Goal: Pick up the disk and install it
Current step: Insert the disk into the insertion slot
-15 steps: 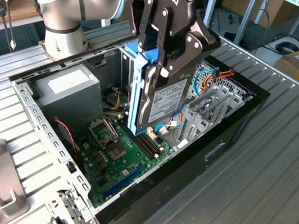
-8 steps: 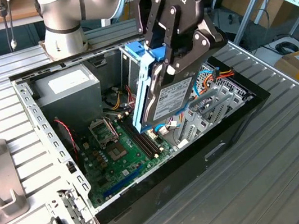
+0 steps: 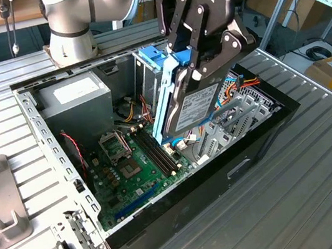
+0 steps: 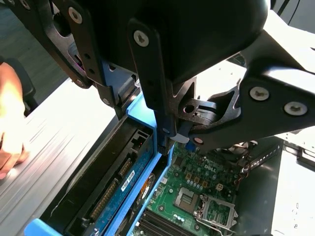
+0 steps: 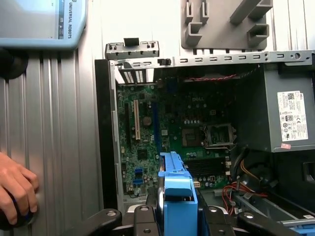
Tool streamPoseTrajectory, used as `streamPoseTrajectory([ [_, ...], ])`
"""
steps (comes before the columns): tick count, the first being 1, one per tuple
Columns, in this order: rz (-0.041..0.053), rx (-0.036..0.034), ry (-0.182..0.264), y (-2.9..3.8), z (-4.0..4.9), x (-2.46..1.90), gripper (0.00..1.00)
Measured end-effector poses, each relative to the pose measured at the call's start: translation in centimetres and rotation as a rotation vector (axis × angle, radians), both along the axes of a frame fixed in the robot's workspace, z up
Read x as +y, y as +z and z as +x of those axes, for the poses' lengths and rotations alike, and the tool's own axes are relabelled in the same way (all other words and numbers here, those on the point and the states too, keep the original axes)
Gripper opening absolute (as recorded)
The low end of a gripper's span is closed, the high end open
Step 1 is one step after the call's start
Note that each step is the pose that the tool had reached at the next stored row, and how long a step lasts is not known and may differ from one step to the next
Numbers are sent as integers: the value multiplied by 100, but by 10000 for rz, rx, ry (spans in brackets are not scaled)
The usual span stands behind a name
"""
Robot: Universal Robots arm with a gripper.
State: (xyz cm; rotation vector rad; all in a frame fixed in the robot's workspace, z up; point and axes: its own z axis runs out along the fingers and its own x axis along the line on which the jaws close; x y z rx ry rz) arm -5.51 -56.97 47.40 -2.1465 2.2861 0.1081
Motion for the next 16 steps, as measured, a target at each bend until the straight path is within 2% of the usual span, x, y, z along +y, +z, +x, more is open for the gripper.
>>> streamPoseTrajectory([
  [9,0,0,0,0,116,-30,37],
  [12,2,-1,7,-3,209,-36,37],
  [16,2,-1,170,-7,261,-36,37],
])
